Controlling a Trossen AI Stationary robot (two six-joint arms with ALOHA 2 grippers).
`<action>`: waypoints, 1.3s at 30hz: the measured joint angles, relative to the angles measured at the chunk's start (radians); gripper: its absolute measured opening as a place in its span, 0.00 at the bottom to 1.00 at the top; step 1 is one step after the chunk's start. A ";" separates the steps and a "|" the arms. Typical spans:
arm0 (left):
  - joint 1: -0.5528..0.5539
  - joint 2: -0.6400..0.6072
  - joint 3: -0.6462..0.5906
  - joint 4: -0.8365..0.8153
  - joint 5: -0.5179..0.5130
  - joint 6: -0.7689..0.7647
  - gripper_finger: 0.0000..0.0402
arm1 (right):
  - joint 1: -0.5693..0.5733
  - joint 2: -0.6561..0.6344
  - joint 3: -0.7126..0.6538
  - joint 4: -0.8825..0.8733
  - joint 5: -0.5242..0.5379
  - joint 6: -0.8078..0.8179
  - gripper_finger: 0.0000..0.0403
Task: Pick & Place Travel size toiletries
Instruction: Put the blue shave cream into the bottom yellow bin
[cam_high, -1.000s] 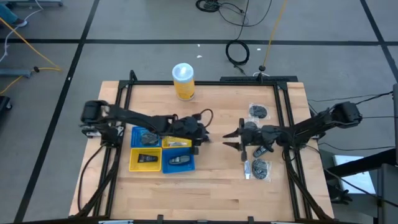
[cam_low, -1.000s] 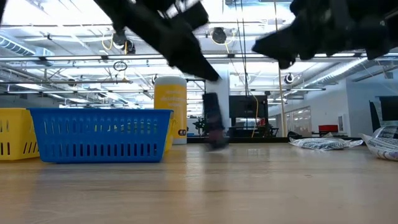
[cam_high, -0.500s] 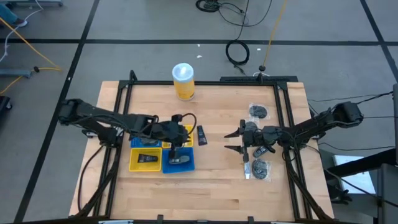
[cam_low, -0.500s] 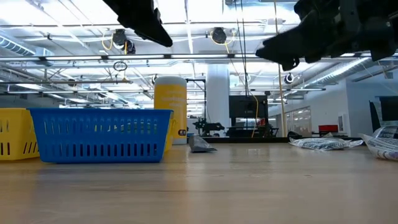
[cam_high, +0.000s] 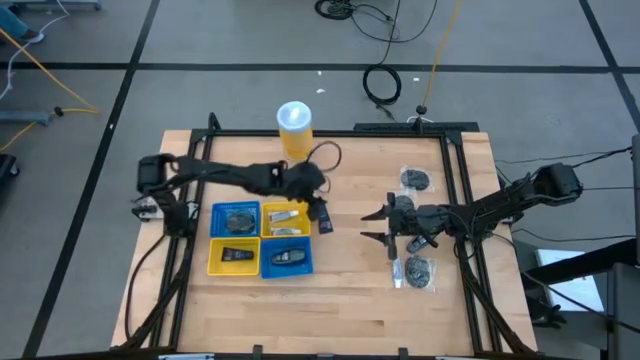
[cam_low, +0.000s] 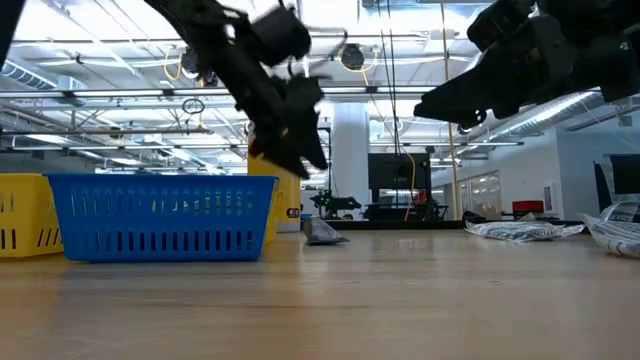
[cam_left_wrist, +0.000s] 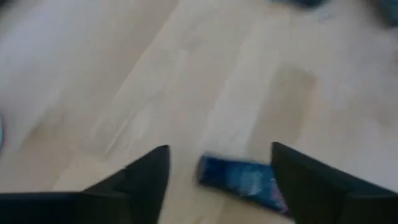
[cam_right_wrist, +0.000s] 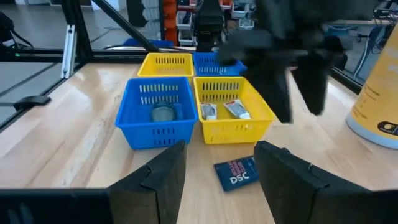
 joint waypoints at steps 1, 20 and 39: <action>0.017 0.025 0.020 -0.035 0.016 -0.023 0.73 | 0.000 0.000 0.000 -0.002 0.000 0.000 0.45; 0.040 0.317 0.439 -0.618 0.101 0.028 0.64 | 0.001 0.000 0.000 -0.012 -0.002 0.034 0.44; 0.055 0.317 0.448 -0.548 0.165 0.048 0.44 | 0.001 0.000 0.000 -0.009 -0.002 0.057 0.43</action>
